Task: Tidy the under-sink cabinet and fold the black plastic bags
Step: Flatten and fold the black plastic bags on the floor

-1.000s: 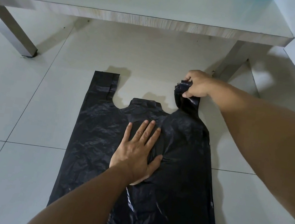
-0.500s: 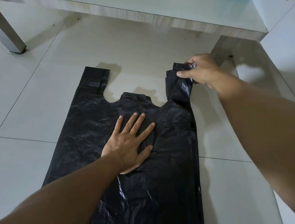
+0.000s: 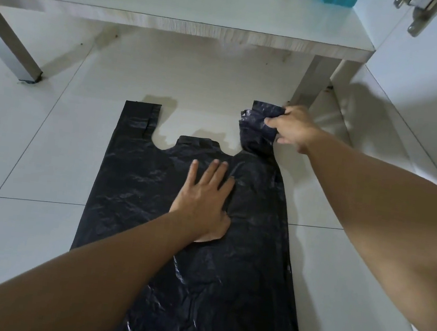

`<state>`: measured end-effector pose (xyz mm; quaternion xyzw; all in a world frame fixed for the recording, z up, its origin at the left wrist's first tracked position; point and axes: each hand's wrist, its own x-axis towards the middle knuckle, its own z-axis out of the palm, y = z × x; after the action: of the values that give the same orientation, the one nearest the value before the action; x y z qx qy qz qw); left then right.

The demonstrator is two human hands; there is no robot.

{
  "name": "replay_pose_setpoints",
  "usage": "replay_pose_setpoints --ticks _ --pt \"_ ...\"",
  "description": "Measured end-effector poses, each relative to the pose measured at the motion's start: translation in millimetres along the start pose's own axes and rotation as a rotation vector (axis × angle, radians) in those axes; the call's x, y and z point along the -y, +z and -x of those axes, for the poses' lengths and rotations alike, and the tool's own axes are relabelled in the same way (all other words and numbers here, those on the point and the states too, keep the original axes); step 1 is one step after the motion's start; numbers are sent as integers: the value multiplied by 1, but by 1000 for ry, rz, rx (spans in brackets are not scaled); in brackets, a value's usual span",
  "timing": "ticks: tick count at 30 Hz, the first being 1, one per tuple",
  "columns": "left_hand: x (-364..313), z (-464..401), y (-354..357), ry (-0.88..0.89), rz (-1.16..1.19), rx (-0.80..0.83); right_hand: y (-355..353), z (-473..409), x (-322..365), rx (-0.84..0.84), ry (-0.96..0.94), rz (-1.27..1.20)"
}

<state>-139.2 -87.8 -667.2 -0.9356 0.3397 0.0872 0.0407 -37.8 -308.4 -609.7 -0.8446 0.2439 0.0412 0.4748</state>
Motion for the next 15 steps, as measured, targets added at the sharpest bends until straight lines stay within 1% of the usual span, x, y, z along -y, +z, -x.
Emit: replay_pose_setpoints --ticks 4,7,10,13,15 --pt "-17 -19 -7 132 37 22 3 4 1 -3 -3 -53" --pt "-23 -27 -6 129 87 99 4 1 -2 -21 -42 -50" --pt "-24 -32 -8 106 112 111 3 0 -5 -26 -120 -49" --pt "-24 -36 -12 100 139 130 0 6 -7 69 -147 -100" --pt "-25 -38 -13 89 149 148 -1 11 -10 170 -110 -2"
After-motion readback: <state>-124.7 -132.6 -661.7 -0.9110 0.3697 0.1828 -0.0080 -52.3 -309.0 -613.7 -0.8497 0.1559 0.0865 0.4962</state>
